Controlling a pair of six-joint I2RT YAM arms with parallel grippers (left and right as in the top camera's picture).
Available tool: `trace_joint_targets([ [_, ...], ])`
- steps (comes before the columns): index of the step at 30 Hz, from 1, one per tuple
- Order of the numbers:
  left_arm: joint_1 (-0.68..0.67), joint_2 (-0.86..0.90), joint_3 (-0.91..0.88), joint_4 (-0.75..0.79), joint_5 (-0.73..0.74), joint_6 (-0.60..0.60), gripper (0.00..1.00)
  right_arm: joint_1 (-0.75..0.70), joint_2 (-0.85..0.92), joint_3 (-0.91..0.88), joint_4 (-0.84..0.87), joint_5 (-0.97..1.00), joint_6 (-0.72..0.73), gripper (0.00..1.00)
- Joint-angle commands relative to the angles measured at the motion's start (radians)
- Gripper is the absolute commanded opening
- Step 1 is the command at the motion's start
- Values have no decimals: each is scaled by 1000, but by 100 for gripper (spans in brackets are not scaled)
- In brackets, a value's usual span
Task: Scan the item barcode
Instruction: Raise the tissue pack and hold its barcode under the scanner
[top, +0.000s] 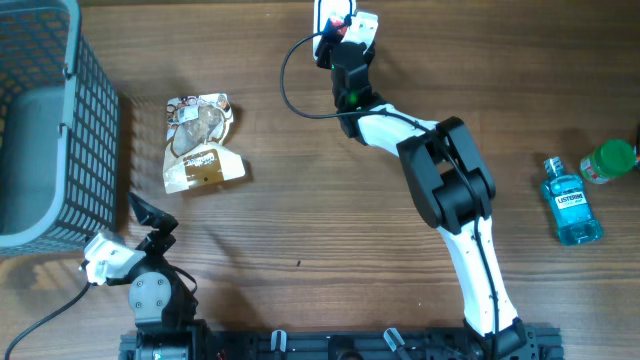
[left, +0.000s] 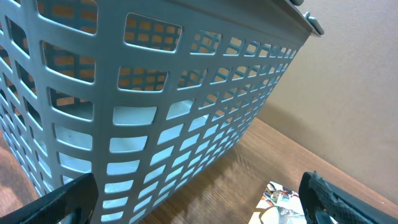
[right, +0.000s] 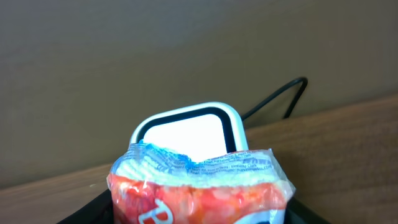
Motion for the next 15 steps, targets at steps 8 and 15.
trace_joint_targets([
  [8,5,-7,-1,-7,-6,1,100,3,49,123,-39,-38,-135,61],
  [15,5,-7,-1,-7,-6,2,100,27,49,123,-58,-28,-349,61],
])
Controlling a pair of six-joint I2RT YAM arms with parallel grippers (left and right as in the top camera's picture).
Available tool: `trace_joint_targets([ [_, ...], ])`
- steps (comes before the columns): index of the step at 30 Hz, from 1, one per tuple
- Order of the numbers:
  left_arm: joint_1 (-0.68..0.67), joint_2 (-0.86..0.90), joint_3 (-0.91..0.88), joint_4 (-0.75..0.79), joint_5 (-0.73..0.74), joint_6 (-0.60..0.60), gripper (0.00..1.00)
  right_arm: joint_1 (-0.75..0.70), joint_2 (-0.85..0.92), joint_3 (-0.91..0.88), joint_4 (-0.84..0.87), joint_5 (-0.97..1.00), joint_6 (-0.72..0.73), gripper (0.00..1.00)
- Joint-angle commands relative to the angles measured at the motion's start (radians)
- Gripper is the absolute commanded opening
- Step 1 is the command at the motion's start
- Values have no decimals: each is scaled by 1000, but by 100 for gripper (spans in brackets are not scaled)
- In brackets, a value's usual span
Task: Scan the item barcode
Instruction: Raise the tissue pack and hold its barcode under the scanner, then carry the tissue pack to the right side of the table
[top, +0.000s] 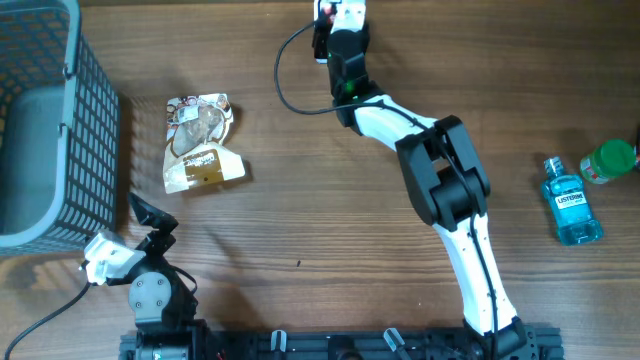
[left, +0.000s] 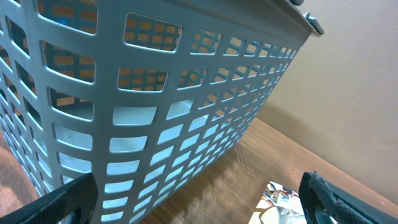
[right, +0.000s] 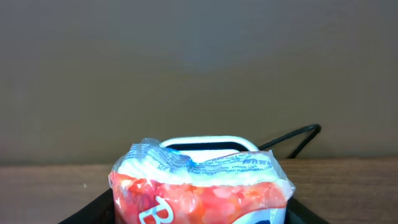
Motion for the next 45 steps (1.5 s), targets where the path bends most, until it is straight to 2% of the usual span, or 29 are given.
trace_joint_targets([
  [1,4,-7,-1,-7,-6,1,100,17,25,18,-16,0,-108,61],
  [10,4,-7,-1,-7,-6,1,100,18,25,18,-35,80,-113,61],
  [14,4,-7,-1,-7,-6,1,100,31,7,31,-32,137,-141,65],
  [17,4,-7,-1,-7,-6,1,100,53,-52,43,-32,151,-217,65],
  [21,4,-7,-1,-7,-6,1,100,66,-171,44,-55,254,-234,65],
  [23,4,-7,-1,-7,-6,1,100,66,-252,44,-161,306,-214,65],
  [28,4,-7,-1,-7,-6,1,100,39,-419,44,-626,473,27,62],
  [31,4,-7,-1,-7,-6,1,100,-14,-455,44,-981,499,189,62],
  [35,4,-7,-1,-7,-6,1,100,-142,-453,27,-1304,489,389,62],
  [38,4,-7,-1,-7,-6,1,100,-282,-451,1,-1431,421,500,62],
  [41,4,-7,-1,-7,-6,1,100,-447,-448,-43,-1426,283,505,62],
  [43,4,-7,-1,-7,-6,1,100,-593,-428,-77,-1403,125,505,61],
  [45,4,-7,-1,-7,-6,1,100,-672,-407,-91,-1390,55,506,59],
])
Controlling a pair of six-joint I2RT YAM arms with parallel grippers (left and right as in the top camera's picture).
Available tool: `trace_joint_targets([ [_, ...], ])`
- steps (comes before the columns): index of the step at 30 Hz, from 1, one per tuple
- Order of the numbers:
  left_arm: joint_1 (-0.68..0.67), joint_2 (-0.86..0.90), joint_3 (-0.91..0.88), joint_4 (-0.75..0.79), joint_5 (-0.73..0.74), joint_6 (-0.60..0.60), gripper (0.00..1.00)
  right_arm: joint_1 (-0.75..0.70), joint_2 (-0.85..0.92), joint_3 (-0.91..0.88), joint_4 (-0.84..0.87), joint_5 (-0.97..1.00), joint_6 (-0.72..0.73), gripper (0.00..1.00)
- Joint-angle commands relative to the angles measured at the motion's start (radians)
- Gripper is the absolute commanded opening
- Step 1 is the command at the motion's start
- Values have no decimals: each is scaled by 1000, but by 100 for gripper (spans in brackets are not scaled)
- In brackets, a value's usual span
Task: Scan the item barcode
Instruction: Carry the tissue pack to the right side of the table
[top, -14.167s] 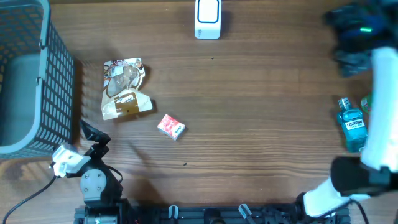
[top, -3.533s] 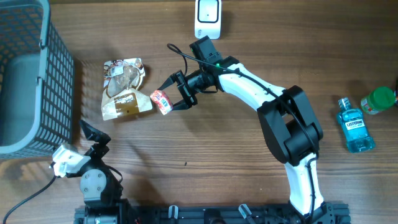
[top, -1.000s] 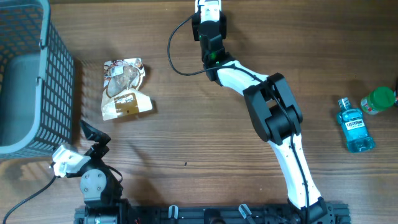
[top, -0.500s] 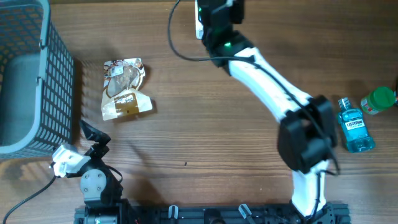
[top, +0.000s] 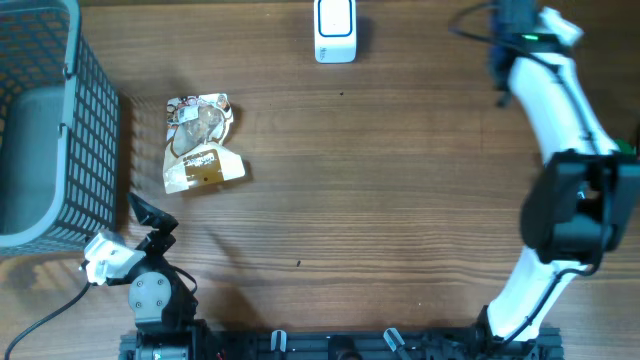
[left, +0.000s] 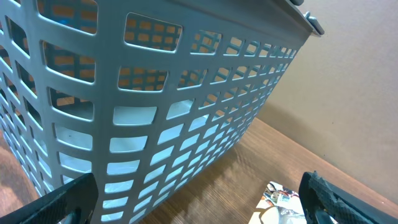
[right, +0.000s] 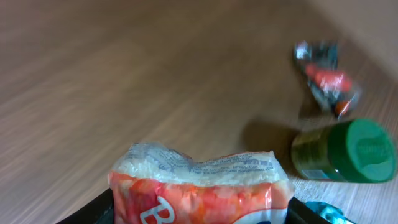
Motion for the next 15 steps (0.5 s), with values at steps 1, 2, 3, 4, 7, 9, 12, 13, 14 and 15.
trace_joint_targets([
  [1,5,-7,-1,-6,-6,1,100,-145,55,-40,20,-210,40,59],
  [2,5,-7,-1,-6,-6,2,100,-172,66,-46,23,-220,40,59],
  [3,5,-7,-1,-6,-6,2,100,-215,80,-58,24,-224,54,60],
  [4,5,-7,-1,-7,-6,2,100,-245,87,-69,29,-231,56,60],
  [7,5,-7,-1,-6,-6,1,100,-291,100,-89,48,-288,58,64],
  [9,5,-7,-1,-6,-6,2,100,-299,100,-90,50,-317,59,71],
  [12,5,-7,-1,-6,-6,1,100,-298,98,-74,84,-313,34,100],
  [13,5,-7,-1,-7,-6,2,100,-298,91,-45,74,-313,21,100],
  [14,5,-7,-1,-7,-6,1,100,-298,80,-19,66,-313,1,100],
  [15,5,-7,-1,-6,-6,2,100,-297,53,29,46,-312,-18,100],
])
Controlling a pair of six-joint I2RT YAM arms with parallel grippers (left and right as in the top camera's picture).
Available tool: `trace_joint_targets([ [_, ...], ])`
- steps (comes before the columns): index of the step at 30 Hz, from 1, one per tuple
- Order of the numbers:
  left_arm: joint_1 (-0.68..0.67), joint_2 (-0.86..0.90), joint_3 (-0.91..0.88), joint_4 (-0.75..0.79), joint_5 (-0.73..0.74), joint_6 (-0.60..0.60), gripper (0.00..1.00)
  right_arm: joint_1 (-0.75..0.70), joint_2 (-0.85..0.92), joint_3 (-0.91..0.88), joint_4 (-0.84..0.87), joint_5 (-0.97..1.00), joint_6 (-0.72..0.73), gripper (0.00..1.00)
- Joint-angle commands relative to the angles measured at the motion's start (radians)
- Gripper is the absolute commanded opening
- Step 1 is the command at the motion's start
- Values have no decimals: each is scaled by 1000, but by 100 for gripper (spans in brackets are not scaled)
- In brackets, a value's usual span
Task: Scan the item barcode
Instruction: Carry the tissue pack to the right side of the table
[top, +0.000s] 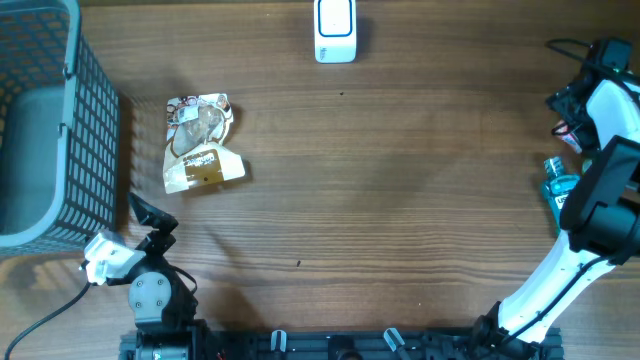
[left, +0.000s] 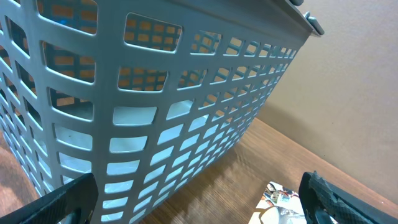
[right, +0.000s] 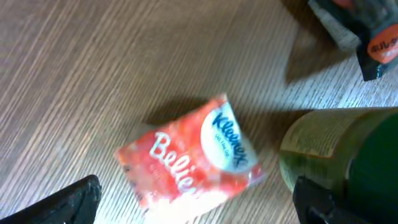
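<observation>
The item, a red and white Kleenex tissue pack (right: 193, 158), lies flat on the wooden table at the far right. My right gripper (right: 199, 208) hangs open just above it, one finger on each side and nothing between them. In the overhead view the right gripper (top: 572, 105) is at the table's right edge. The white barcode scanner (top: 335, 30) stands at the back centre. My left gripper (left: 199, 202) is open and parked at the front left (top: 152, 222), beside the basket.
A green-capped bottle (right: 348, 155) stands right next to the pack, with a small crumpled wrapper (right: 354, 25) behind it. A blue mouthwash bottle (top: 556, 188) shows beside the right arm. A grey basket (left: 155, 93) fills the left. A brown snack bag (top: 200, 140) lies near it.
My right gripper was shut on the tissue pack above the table near the green bottle. Now it is open, farther right, and the pack lies on the table. The left arm is unchanged.
My right gripper held the tissue pack up against the scanner at the back centre, and still did half a second later. Then it held the pack over the right side, near the green bottle. Now the pack lies there, released.
</observation>
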Motion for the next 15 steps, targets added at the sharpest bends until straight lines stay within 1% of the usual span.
trace_joint_targets([
  [1,5,-7,-1,-7,-6,1,100,5,-62,154,-43,-16,-59,100],
  [3,5,-7,-1,-7,-6,1,100,9,-121,286,-106,-27,-69,100],
  [4,5,-7,-1,-7,-6,2,100,18,-154,369,-149,-72,-75,100],
  [6,5,-7,-1,-7,-6,2,100,69,-216,476,-211,-250,-80,100],
  [7,5,-7,-1,-7,-6,1,100,123,-243,487,-224,-298,-80,100],
  [9,5,-7,-1,-7,-6,2,100,232,-256,487,-257,-330,-77,100],
  [10,5,-7,-1,-7,-6,2,100,308,-249,478,-261,-380,-47,100],
  [12,5,-7,-1,-7,-6,2,100,425,-223,447,-227,-517,43,100],
  [13,5,-7,-1,-7,-6,2,100,496,-199,435,-195,-576,42,100],
  [15,5,-7,-1,-7,-6,2,100,633,-129,430,-162,-620,87,100],
])
